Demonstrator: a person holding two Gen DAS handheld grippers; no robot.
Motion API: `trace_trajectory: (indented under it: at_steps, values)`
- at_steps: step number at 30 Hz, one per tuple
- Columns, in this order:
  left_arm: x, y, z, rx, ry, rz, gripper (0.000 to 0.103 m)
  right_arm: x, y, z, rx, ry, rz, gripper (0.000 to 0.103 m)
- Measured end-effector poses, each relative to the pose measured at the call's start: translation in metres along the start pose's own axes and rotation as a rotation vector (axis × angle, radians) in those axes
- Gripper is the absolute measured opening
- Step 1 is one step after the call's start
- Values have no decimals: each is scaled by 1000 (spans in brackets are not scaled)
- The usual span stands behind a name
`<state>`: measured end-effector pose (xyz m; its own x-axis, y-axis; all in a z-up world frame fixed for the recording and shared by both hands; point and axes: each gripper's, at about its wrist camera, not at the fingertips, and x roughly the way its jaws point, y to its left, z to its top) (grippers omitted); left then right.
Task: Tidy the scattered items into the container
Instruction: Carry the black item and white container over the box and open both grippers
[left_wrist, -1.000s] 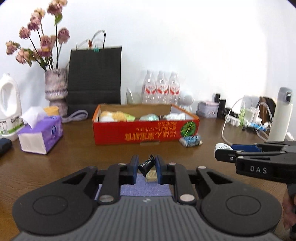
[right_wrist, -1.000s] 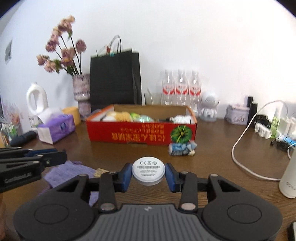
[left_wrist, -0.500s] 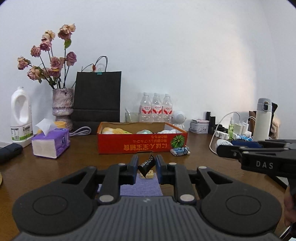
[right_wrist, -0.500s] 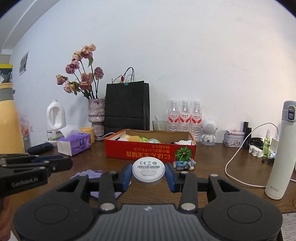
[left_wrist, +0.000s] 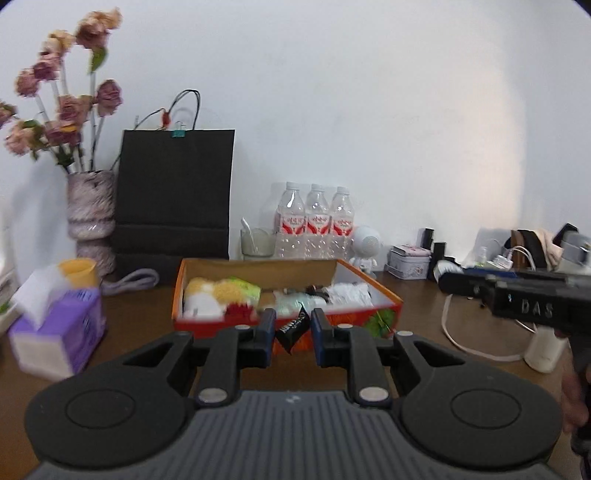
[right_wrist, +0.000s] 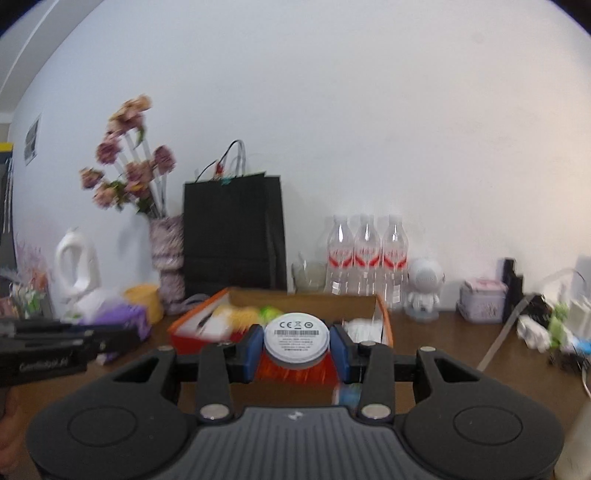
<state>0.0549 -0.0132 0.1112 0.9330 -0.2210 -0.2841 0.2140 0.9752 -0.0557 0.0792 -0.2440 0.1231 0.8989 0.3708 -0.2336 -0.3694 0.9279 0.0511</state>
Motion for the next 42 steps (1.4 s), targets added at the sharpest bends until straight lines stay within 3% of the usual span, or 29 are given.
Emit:
trace_trajectory:
  at_steps: [4,9,14,18,20,21,26,30,33,36,42]
  values:
    - [76,23,49,22,30,20,21,86,-14,47,-29,62,69,38]
    - [193,50,95,-82,199,-28,21,216,-32,85,-12,263,149,38]
    - [295,64,84,-186,441,-78,23,326,-61,78,154,499,185,38]
    - [338,69,57,-208,573,-71,27,380,-58,52,198,632,201,38]
    - [340,75,48,-222,584,-78,43,400,-55,39,219,685,211,38]
    - [338,77,46,-223,585,-87,57,407,-53,33,227,703,216,39]
    - [322,86,54,-207,555,-130,63,413,-47,23,243,739,220,47]
    - [309,99,70,-241,523,-76,74,393,-63,37,304,712,232,52]
    - [302,100,78,-241,535,0,89,371,-79,58,301,686,173,61]
    - [289,93,87,-214,548,29,101,346,-87,68,266,703,93,76]
    - [244,69,102,-124,522,127,103,291,-85,73,160,760,-10,82]
